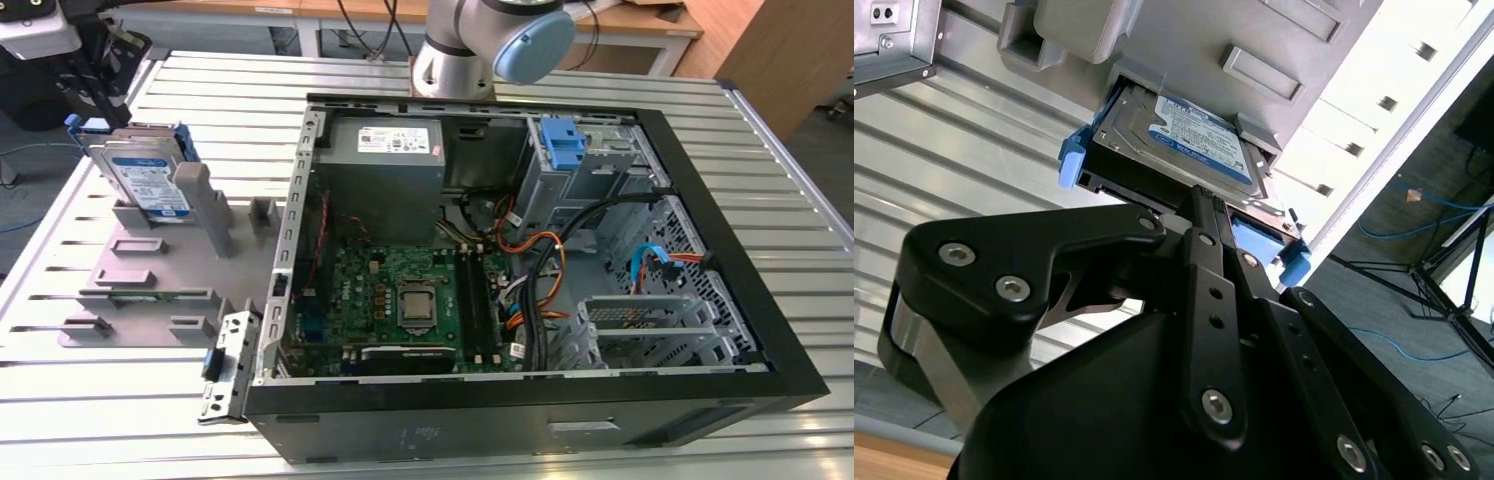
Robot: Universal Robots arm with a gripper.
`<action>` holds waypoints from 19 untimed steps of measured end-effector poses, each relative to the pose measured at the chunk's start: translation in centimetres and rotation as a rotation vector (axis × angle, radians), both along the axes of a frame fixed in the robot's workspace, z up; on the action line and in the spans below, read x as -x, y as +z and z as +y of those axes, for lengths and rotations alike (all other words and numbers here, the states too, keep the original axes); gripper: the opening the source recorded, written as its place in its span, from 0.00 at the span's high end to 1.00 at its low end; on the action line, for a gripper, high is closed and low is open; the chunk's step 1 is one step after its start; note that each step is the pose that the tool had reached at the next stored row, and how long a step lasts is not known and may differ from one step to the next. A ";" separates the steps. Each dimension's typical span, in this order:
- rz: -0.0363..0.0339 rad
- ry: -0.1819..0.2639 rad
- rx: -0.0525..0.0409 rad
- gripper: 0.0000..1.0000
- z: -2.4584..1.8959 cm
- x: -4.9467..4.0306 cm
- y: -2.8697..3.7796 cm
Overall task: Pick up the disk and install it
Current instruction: 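Pick up the disk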
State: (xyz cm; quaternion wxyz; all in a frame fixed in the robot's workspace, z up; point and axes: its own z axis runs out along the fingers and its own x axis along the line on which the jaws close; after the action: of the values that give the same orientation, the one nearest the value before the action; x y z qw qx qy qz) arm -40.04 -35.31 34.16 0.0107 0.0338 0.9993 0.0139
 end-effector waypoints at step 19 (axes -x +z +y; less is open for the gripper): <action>0.0000 0.339 0.0000 0.89 0.00 0.00 -0.01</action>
State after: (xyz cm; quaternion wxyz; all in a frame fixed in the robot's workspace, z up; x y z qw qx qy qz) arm -40.04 -35.31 34.14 0.0082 -0.1353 0.9907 0.0156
